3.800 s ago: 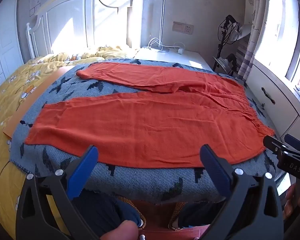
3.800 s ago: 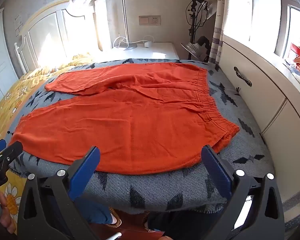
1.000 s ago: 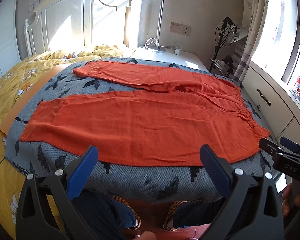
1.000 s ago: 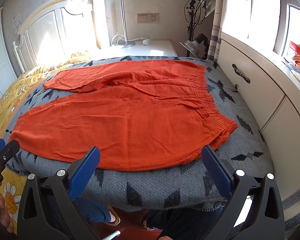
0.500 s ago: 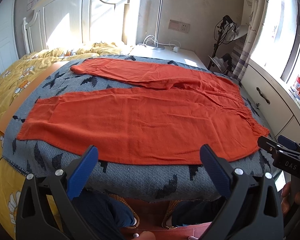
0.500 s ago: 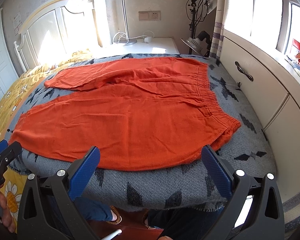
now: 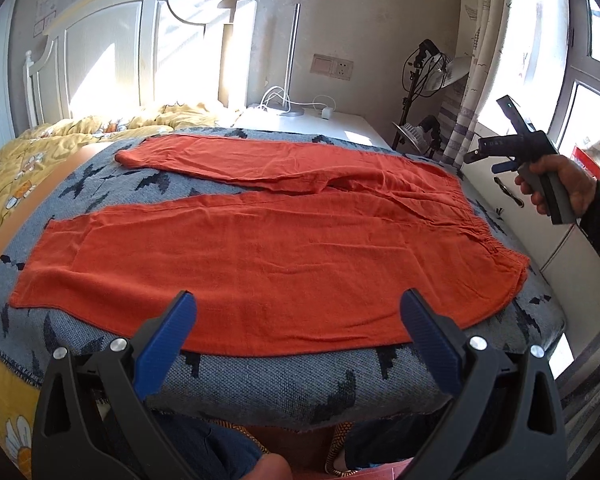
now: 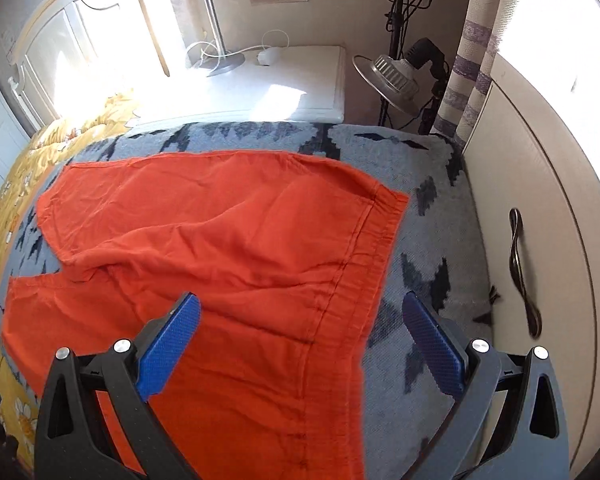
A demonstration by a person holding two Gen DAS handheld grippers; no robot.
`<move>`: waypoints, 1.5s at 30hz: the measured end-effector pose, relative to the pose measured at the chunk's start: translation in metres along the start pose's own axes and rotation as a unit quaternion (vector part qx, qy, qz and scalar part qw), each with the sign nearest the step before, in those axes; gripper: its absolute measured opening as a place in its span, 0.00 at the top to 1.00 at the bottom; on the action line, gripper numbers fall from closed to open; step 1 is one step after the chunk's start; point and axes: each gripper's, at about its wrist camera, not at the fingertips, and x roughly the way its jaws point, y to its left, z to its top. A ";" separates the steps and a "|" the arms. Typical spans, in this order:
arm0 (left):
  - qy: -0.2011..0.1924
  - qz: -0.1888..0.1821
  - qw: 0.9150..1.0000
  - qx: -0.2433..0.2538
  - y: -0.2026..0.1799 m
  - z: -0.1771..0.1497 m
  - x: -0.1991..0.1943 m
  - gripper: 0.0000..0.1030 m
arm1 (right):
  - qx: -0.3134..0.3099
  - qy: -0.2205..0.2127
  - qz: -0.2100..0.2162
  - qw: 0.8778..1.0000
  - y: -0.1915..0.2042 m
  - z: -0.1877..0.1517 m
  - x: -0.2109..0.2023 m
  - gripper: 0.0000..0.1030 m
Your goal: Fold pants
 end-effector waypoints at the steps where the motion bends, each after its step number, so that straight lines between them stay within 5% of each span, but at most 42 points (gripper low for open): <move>1: 0.007 0.005 1.000 -0.001 0.004 0.001 0.003 0.01 | -0.007 0.006 -0.006 1.000 -0.005 0.015 0.012 0.05; 8: 0.024 0.023 0.999 -0.039 0.044 0.007 0.012 0.02 | -0.072 0.058 0.004 0.996 -0.009 0.083 0.097 0.08; 14: 0.035 0.035 0.997 -0.062 0.075 0.009 0.012 0.02 | -0.072 0.105 0.011 0.992 -0.028 0.104 0.146 0.09; 18: 0.049 0.046 0.995 -0.075 0.091 0.009 0.016 0.02 | -0.059 0.110 0.019 0.992 -0.039 0.112 0.158 0.17; 23: 0.057 0.039 0.995 -0.073 0.101 0.026 0.025 0.03 | -0.055 0.134 0.057 0.988 -0.040 0.110 0.173 0.39; 27: 0.055 -0.015 0.993 -0.104 0.119 0.063 0.038 0.15 | -0.057 0.118 0.074 0.989 -0.036 0.106 0.165 0.93; 31: 0.049 -0.058 0.987 -0.142 0.146 0.113 0.068 0.25 | -0.078 0.067 0.078 0.992 -0.020 0.097 0.126 0.94; 36: 0.067 -0.132 0.959 -0.241 0.194 0.167 0.135 0.43 | -0.101 -0.004 0.100 0.990 0.006 0.072 0.055 0.94; 39: 0.088 -0.192 0.922 -0.324 0.224 0.188 0.193 0.49 | -0.107 -0.036 0.121 0.986 0.021 0.049 0.012 0.94; 42: 0.113 -0.233 0.875 -0.409 0.254 0.198 0.258 0.53 | -0.111 -0.051 0.138 0.983 0.034 0.026 -0.018 0.94; 45: 0.131 -0.226 0.855 -0.448 0.267 0.208 0.310 0.56 | -0.117 -0.059 0.148 0.980 0.050 0.008 -0.040 0.94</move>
